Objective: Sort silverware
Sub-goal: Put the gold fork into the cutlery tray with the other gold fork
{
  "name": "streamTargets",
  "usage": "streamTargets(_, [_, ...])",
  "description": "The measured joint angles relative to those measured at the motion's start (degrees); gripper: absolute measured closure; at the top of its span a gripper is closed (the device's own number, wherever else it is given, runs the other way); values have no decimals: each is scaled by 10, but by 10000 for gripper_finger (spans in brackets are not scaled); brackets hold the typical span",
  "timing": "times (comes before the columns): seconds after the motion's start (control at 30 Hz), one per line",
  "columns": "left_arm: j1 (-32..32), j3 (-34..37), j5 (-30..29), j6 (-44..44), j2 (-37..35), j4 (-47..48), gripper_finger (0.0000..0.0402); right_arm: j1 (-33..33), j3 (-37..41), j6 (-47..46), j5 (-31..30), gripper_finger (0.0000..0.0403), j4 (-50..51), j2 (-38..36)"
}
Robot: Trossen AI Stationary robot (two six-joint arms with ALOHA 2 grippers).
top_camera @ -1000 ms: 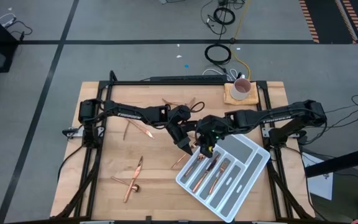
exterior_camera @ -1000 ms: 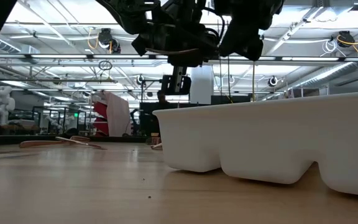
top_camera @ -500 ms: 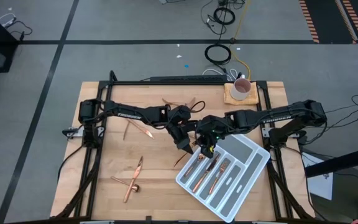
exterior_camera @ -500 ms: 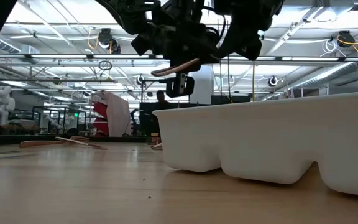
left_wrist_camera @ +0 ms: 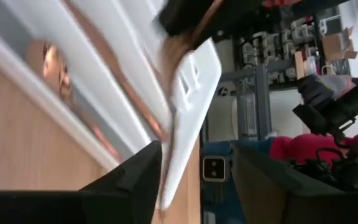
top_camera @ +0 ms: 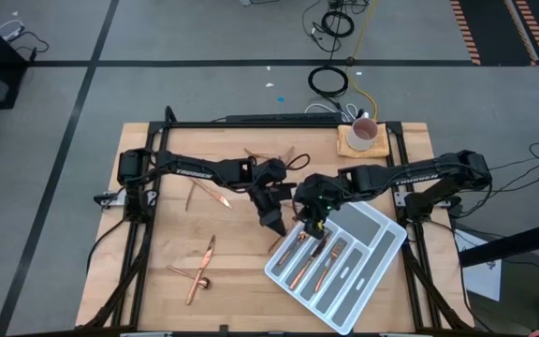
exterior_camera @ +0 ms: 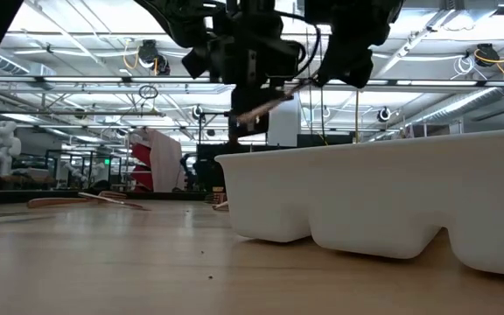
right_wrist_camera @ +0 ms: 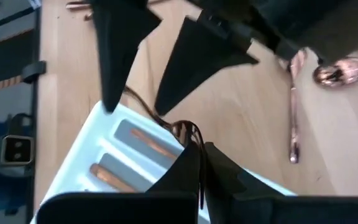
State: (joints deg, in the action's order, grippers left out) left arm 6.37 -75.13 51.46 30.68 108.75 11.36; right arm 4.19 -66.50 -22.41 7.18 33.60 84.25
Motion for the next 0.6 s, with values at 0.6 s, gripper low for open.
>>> streamTargets(0.6, [37,0,-104,-131,-152,211,194,5,0,-120,59,403,152,-170])
